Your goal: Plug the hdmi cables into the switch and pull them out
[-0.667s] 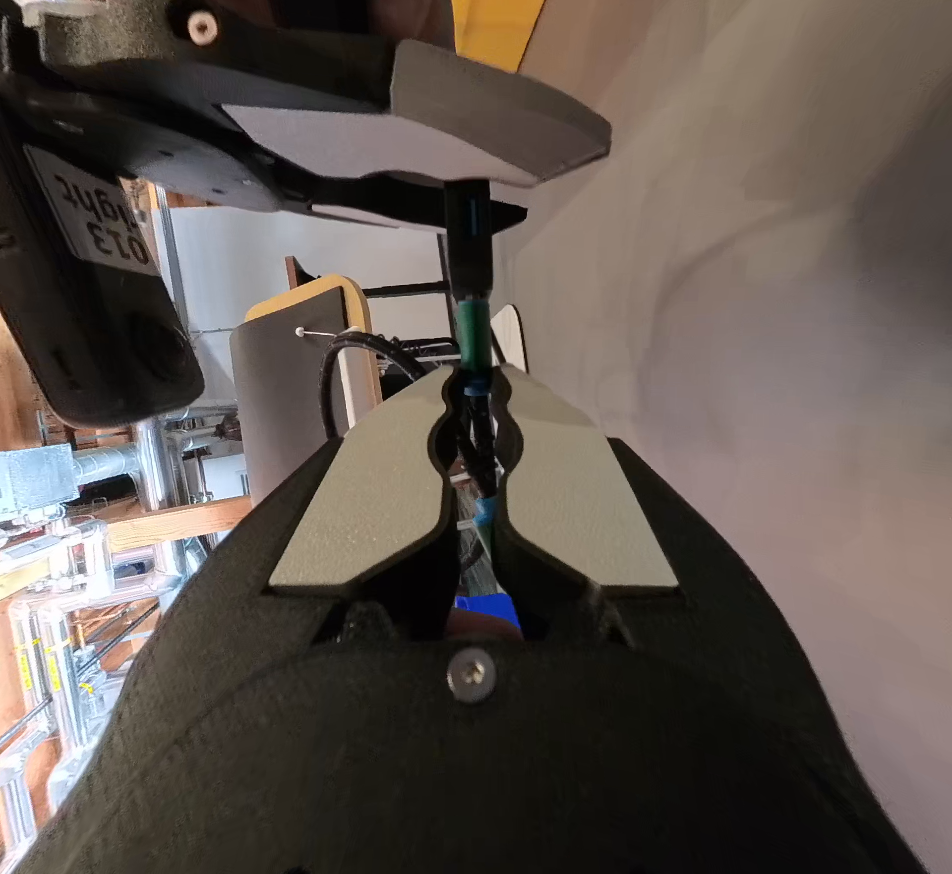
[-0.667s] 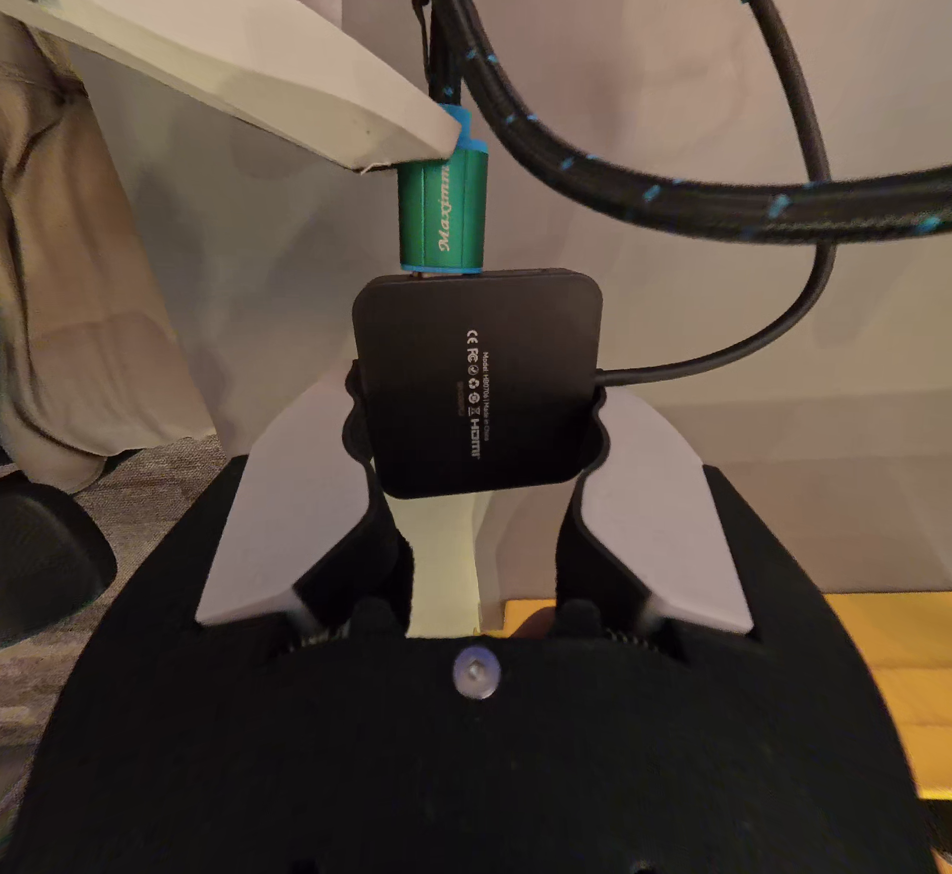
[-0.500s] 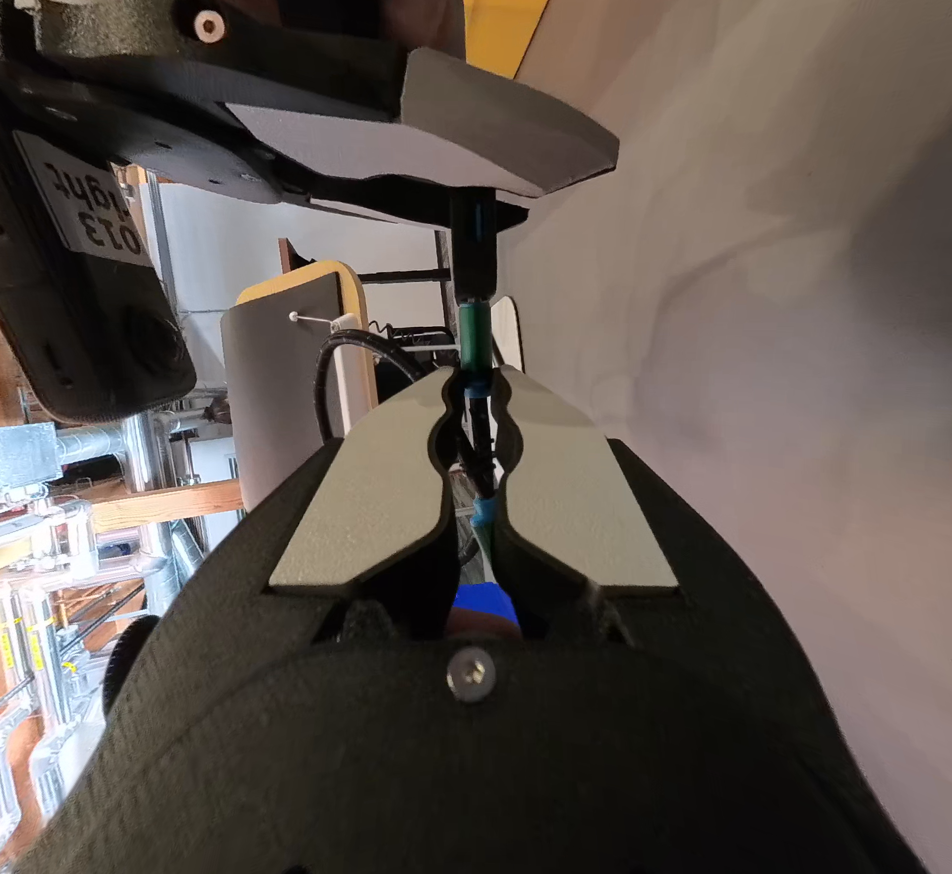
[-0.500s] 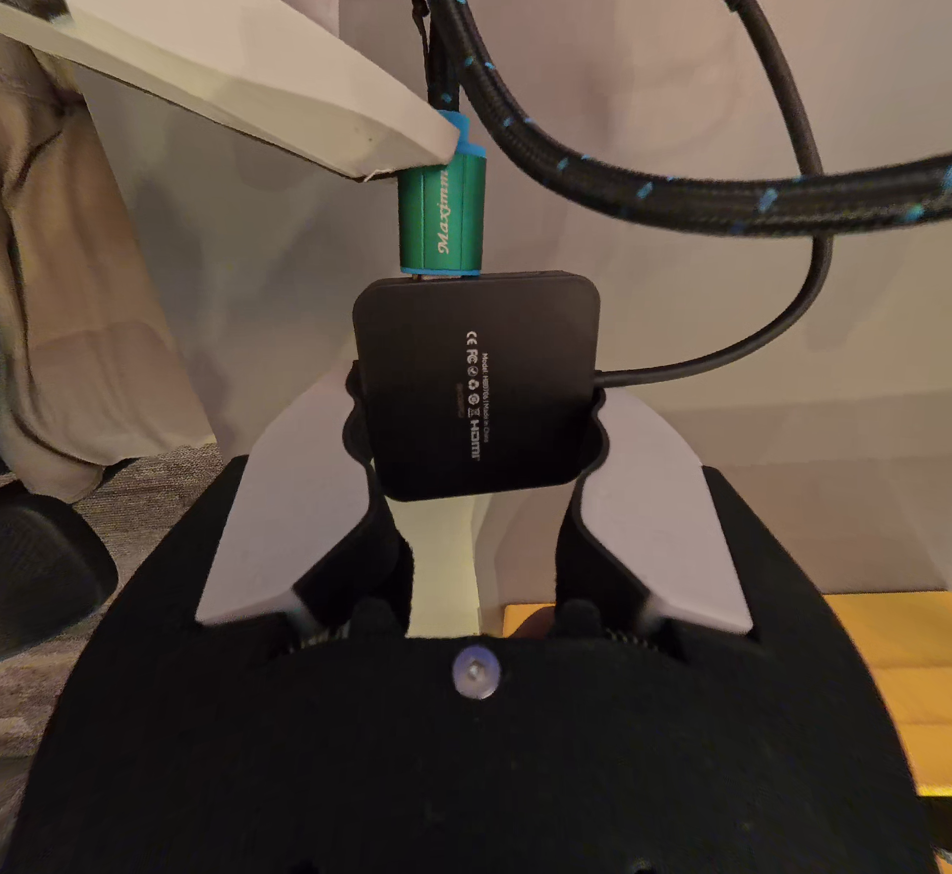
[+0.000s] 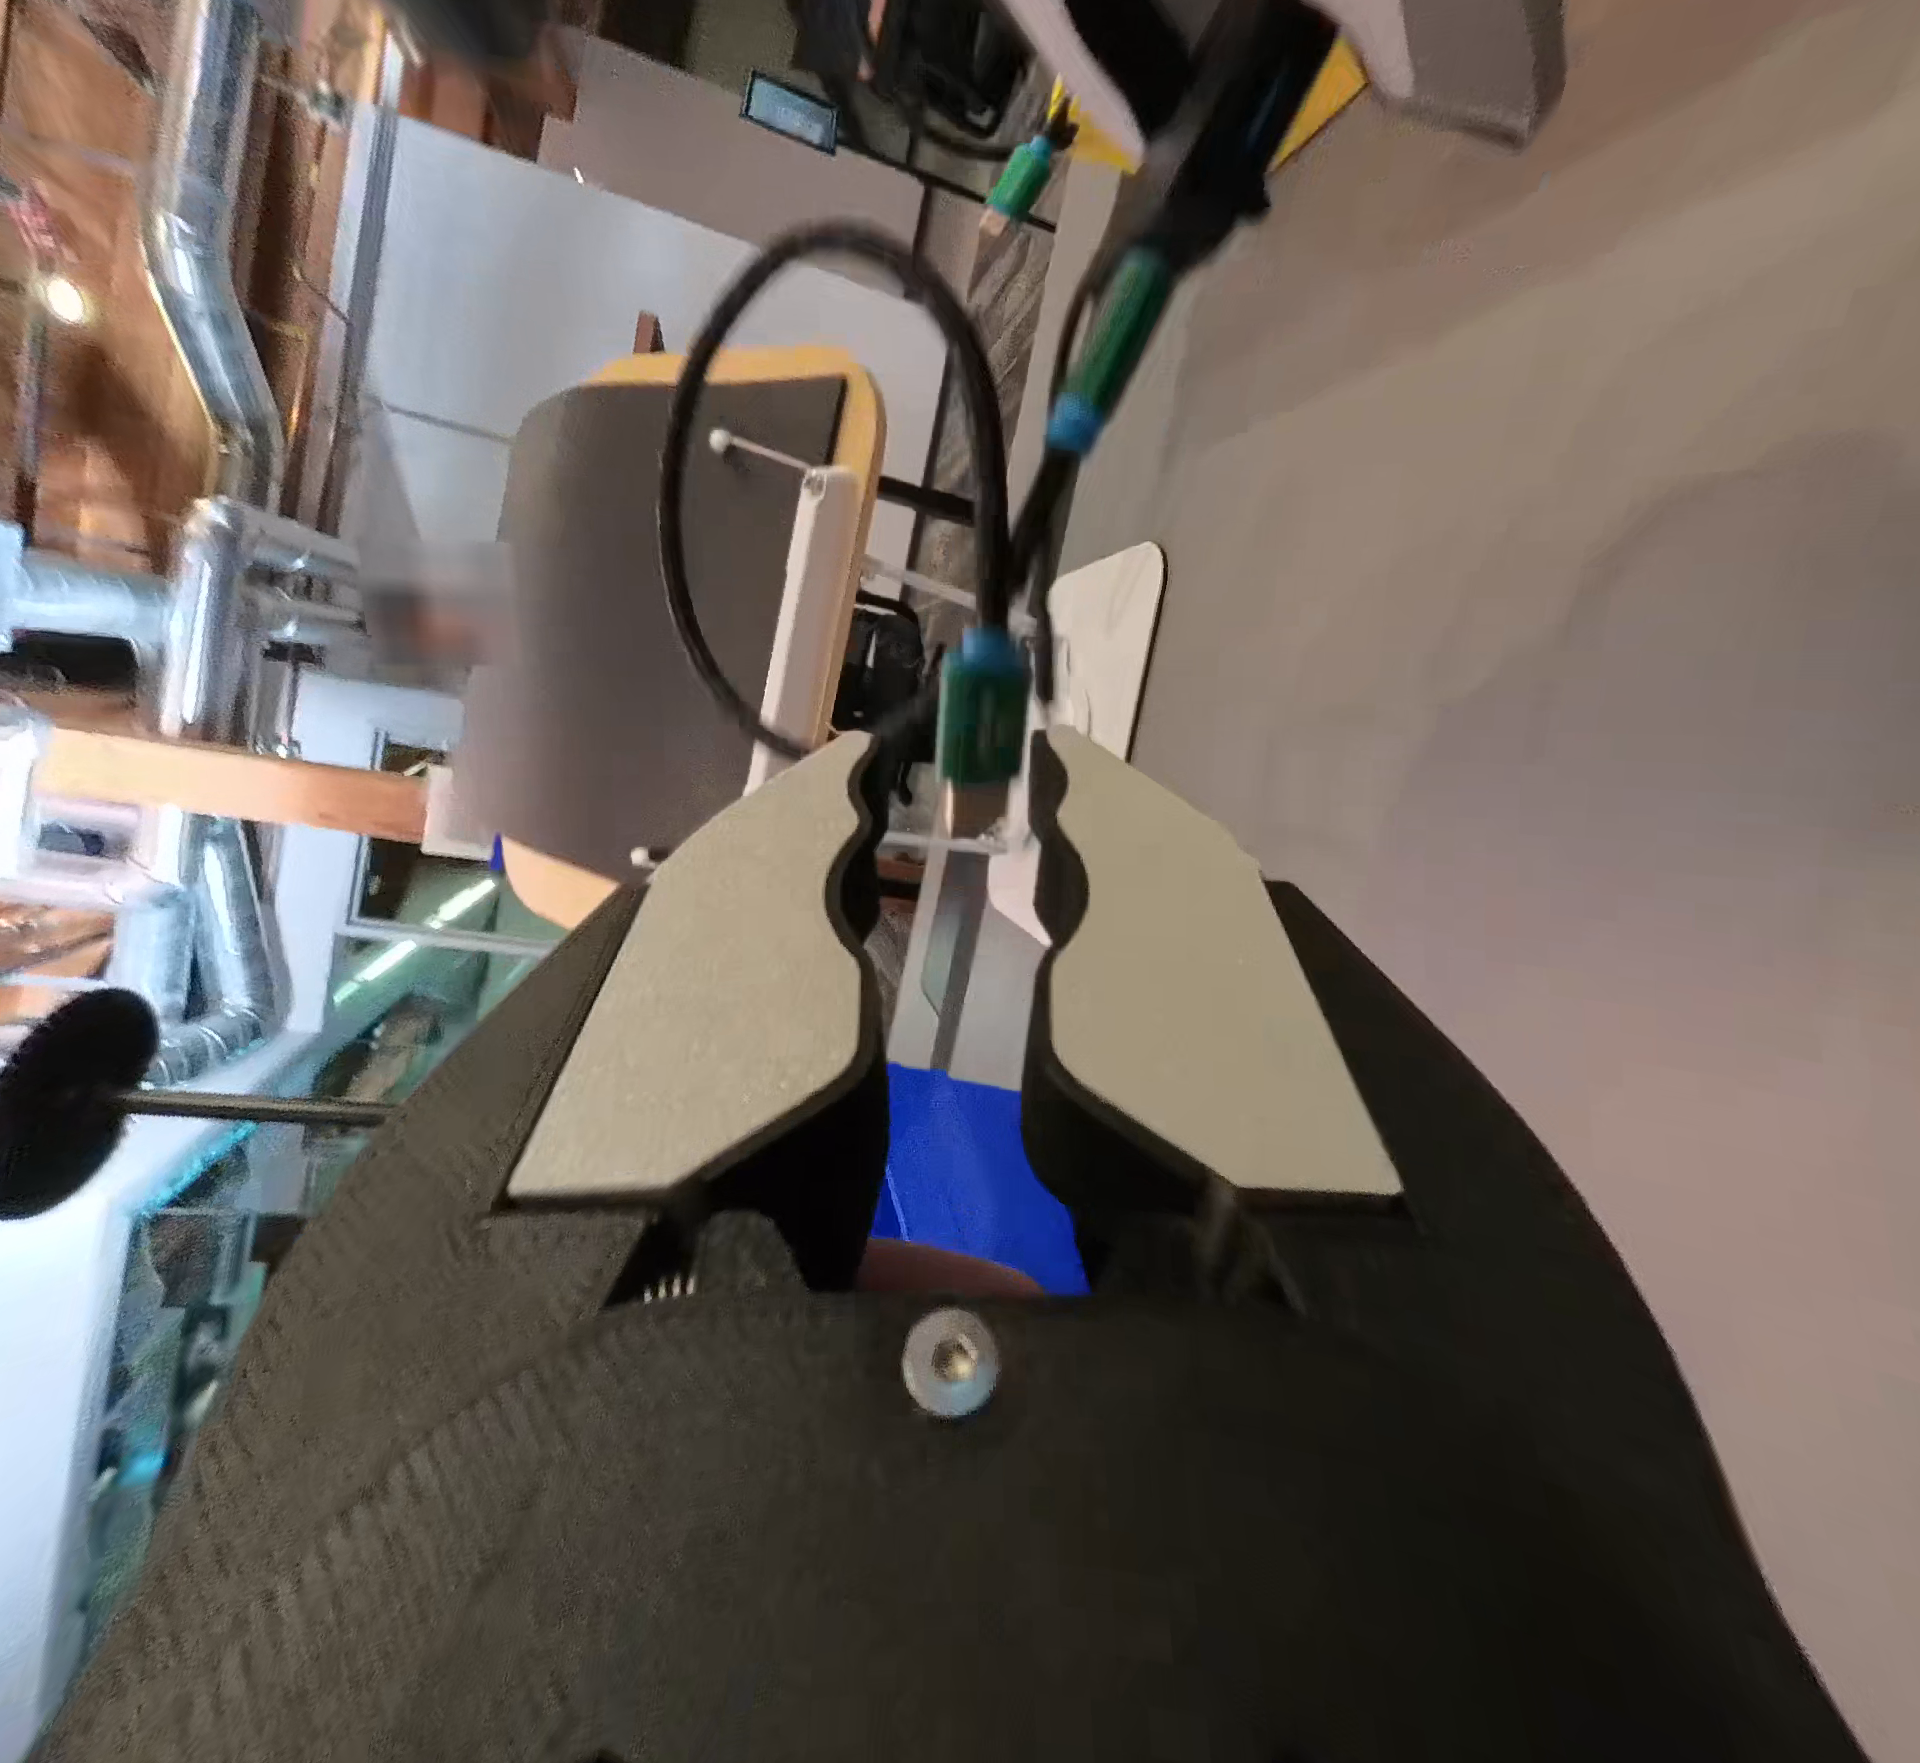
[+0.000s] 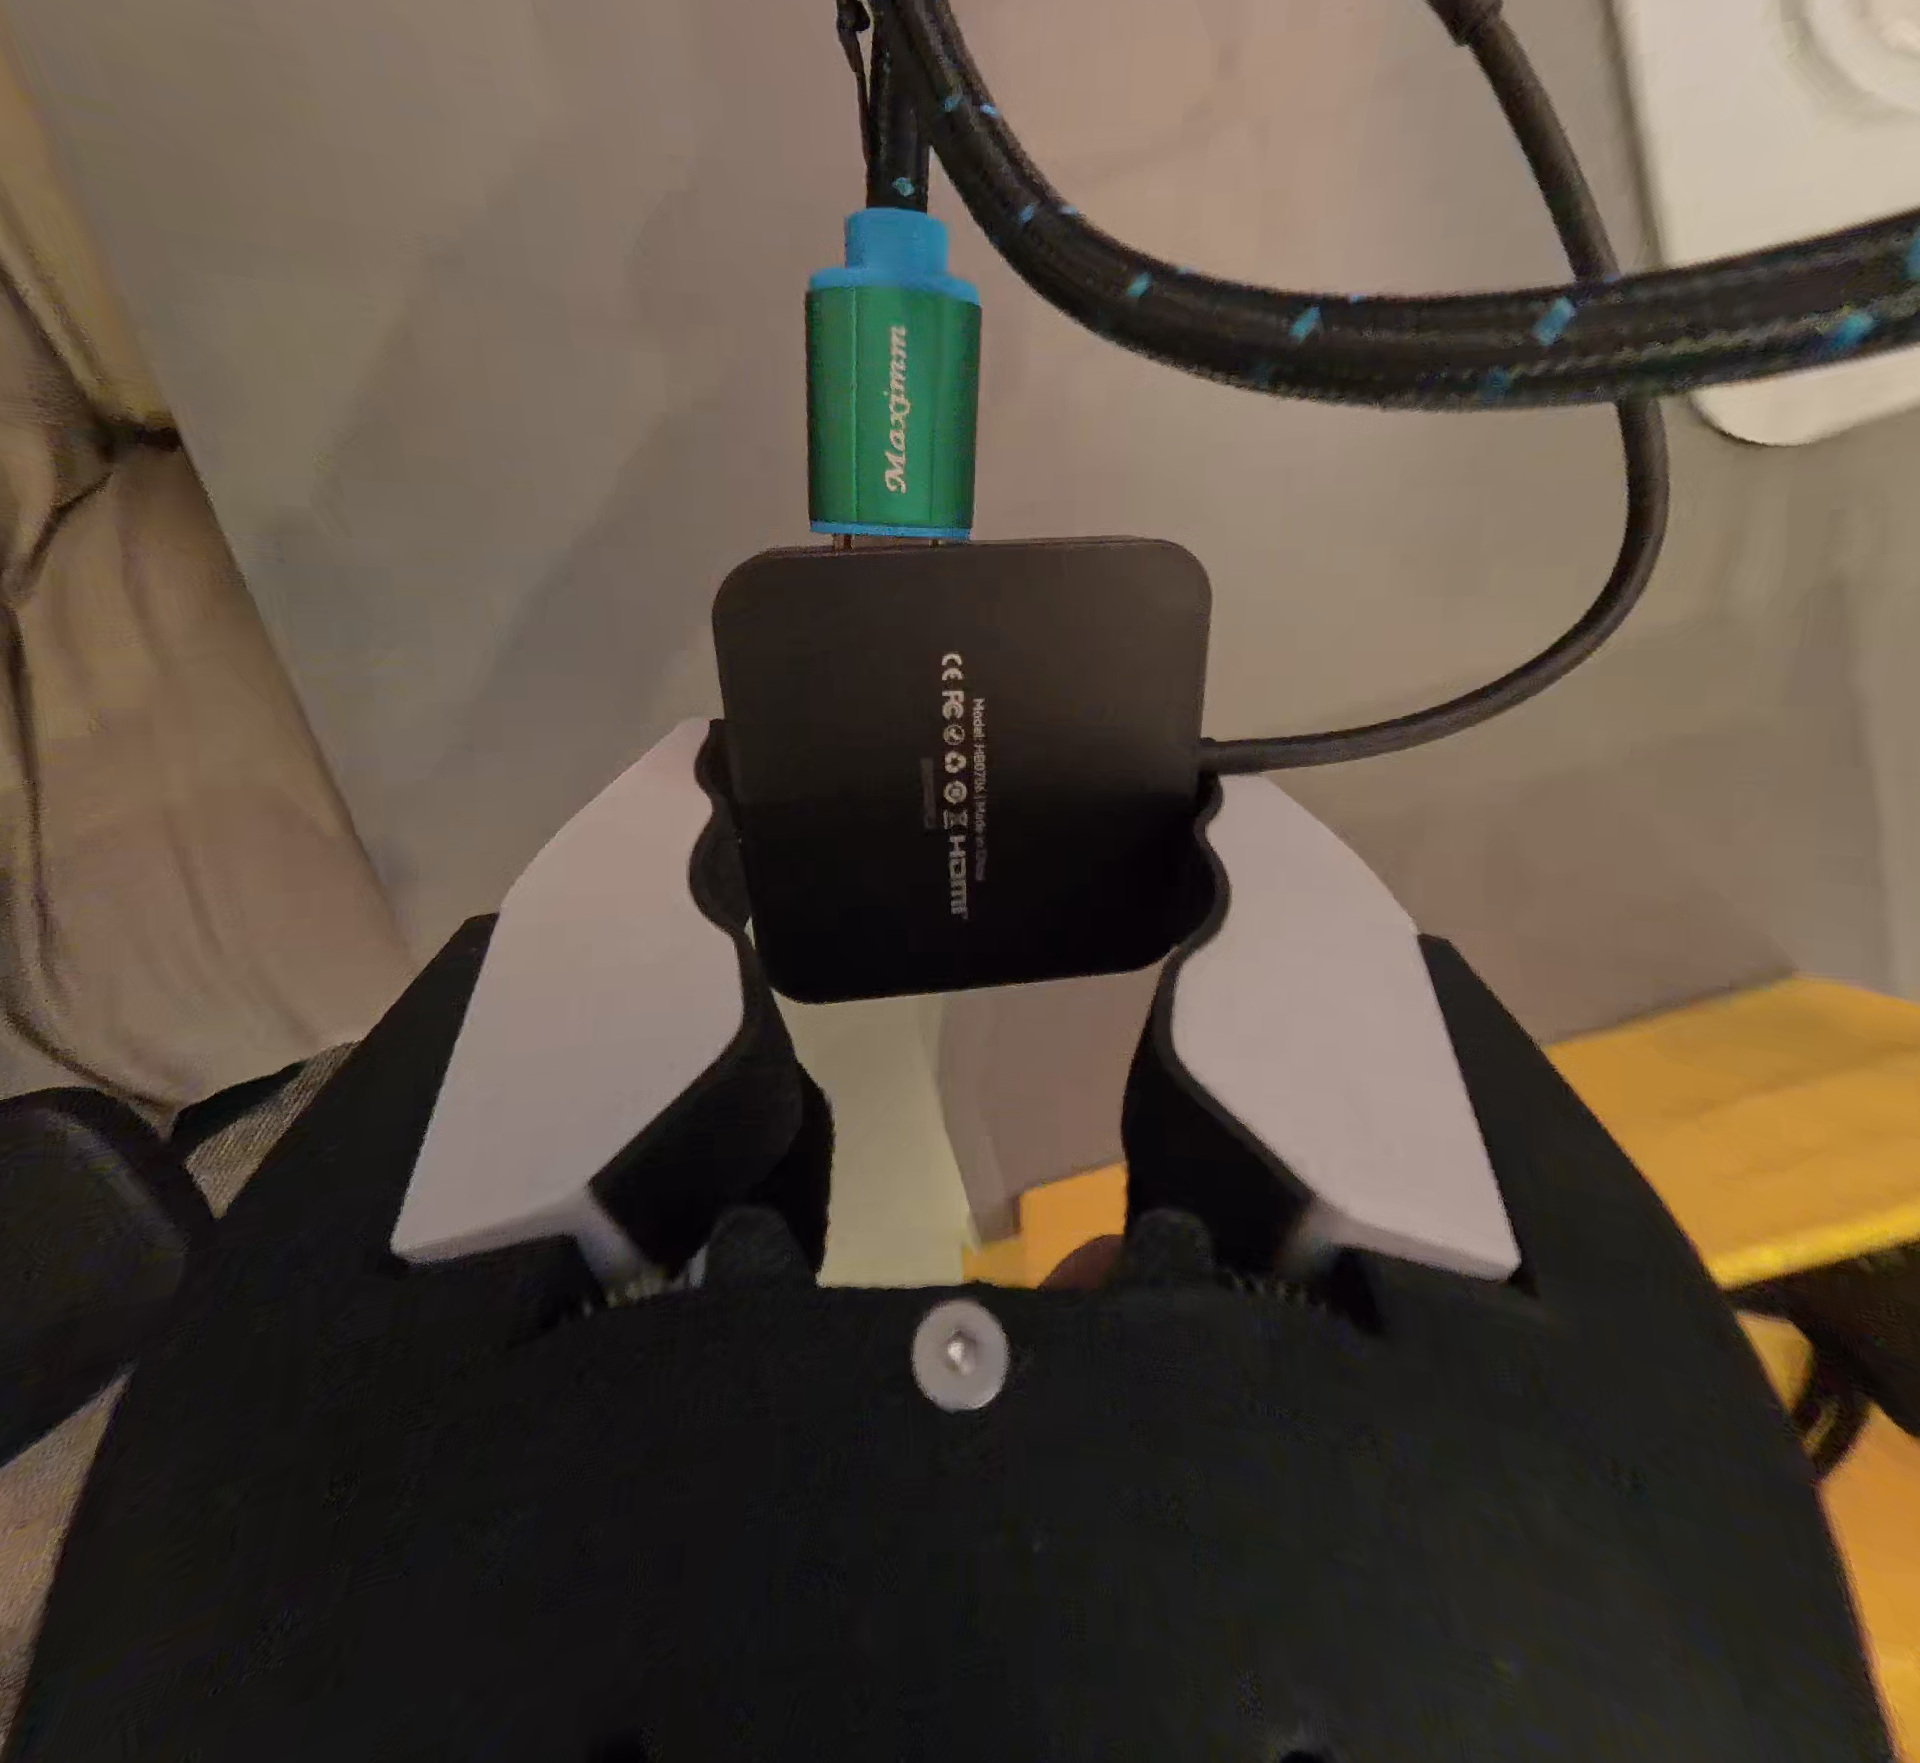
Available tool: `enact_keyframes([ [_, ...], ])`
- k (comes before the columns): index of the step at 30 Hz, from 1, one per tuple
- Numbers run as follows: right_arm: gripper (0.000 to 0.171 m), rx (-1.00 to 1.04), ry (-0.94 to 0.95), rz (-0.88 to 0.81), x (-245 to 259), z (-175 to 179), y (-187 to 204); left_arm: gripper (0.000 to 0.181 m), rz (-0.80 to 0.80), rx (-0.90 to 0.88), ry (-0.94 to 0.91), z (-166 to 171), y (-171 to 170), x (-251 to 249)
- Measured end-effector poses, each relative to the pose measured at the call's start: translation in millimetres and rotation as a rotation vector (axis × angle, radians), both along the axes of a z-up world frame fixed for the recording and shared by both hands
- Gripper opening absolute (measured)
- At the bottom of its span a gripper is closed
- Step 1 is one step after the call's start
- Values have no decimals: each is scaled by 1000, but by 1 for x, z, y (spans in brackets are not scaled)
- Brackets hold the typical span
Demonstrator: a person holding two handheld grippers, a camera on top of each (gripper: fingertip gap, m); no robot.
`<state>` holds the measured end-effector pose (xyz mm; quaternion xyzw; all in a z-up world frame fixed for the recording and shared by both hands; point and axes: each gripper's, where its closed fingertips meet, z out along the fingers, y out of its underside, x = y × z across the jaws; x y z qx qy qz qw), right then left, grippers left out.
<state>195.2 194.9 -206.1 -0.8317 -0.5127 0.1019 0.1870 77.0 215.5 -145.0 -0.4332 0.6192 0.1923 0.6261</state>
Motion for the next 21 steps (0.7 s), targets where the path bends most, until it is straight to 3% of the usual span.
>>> enact_keyframes([
  [6, 79, 156, 45, -197, 59, 42, 25, 22, 60, -83, 1, -16, 5, -29],
  [12, 79, 327, 75, -538, 162, 73, 64, 20, 77, -143, 36, -40, 1, -39],
  [16, 79, 359, 112, -762, 226, 63, 85, 20, 93, -187, 29, -49, 4, -41],
  [21, 79, 319, 65, -965, 283, 18, 101, 22, 129, -268, 9, -61, 11, -44],
])
